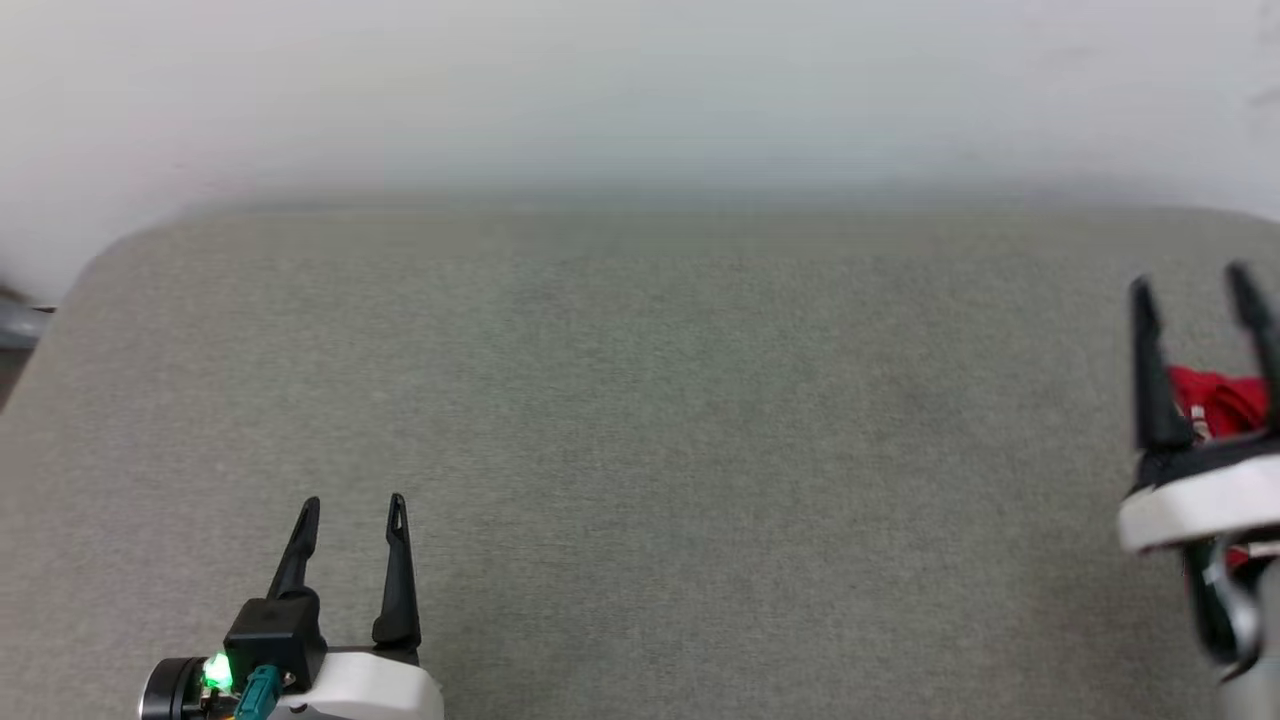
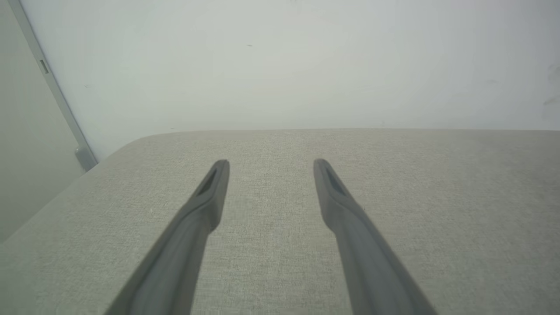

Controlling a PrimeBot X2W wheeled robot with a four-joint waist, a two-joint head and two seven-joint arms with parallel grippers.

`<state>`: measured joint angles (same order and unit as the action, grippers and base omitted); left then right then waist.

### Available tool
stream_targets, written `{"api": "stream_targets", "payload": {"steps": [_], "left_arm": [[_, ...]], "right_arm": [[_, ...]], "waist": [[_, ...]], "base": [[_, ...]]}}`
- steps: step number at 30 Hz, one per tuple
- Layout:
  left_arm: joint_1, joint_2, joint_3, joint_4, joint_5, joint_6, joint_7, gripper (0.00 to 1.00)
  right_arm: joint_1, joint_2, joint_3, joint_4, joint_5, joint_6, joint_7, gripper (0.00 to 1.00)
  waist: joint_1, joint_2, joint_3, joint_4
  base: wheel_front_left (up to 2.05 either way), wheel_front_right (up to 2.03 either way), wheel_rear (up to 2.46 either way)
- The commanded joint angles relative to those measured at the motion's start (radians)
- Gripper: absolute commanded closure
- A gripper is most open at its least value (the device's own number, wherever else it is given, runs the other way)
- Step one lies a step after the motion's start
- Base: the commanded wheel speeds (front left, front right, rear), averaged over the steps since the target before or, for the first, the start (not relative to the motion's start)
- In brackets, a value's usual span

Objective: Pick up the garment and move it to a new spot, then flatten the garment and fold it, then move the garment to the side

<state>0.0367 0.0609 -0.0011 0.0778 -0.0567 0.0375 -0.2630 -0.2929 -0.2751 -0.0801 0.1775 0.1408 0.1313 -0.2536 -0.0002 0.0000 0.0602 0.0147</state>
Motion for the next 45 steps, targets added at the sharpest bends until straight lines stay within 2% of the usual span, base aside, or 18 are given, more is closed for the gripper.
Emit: {"api": "stream_targets", "payload": {"steps": [1, 4, 8, 18, 31, 32, 36, 45], "left_arm": [[0.006, 0.006, 0.0, 0.012, -0.005, -0.01, -0.002, 0.0], [0.002, 0.005, 0.0, 0.026, -0.008, -0.017, -0.002, 0.0], [0.01, 0.002, -0.003, 0.038, -0.013, -0.023, -0.002, 0.0], [0.025, -0.001, -0.011, 0.053, -0.016, -0.038, -0.002, 0.0], [0.034, -0.004, -0.008, 0.057, -0.02, -0.052, -0.002, 0.0], [0.031, -0.004, -0.009, 0.056, -0.019, -0.05, 0.0, 1.0], [0.047, -0.008, -0.011, 0.095, -0.019, -0.051, 0.005, 1.0], [0.017, -0.008, 0.011, 0.11, -0.206, -0.065, 0.056, 1.0]], "right_arm": [[0.056, 0.045, 0.0, -0.03, -0.01, -0.001, -0.002, 0.0], [0.135, 0.109, 0.015, -0.058, -0.02, -0.001, -0.002, 0.0], [0.221, 0.156, 0.023, -0.061, -0.015, -0.001, -0.005, 0.0], [0.351, 0.204, -0.009, -0.082, -0.023, -0.001, -0.01, 0.0], [0.424, 0.223, -0.035, -0.164, -0.042, -0.001, -0.01, 0.0], [0.416, 0.218, -0.035, -0.159, -0.042, 0.0, -0.009, 1.0], [0.417, 0.22, -0.034, -0.12, -0.043, 0.0, -0.008, 1.0], [0.386, 0.22, -0.036, -0.096, 0.143, 0.0, 0.04, 1.0]], "waist": [[0.0002, 0.0, -0.027, 0.028], [0.0002, 0.0, -0.041, 0.041], [0.0002, 0.0, -0.053, 0.049], [0.0002, 0.0, -0.068, 0.042], [0.0002, 0.0, -0.072, 0.035], [0.0002, 0.0, -0.072, 0.035], [0.0002, 0.0, -0.073, 0.035], [0.0002, 0.0, -0.071, 0.031]], "base": [[0.0, 0.0, 0.0], [0.0, 0.0, 0.0], [0.0, 0.0, 0.0], [0.0, 0.0, 0.0], [0.0, 0.0, 0.0], [0.0, 0.0, 0.0], [0.0, 0.0, 0.0], [0.0, 0.0, 0.0]]}}
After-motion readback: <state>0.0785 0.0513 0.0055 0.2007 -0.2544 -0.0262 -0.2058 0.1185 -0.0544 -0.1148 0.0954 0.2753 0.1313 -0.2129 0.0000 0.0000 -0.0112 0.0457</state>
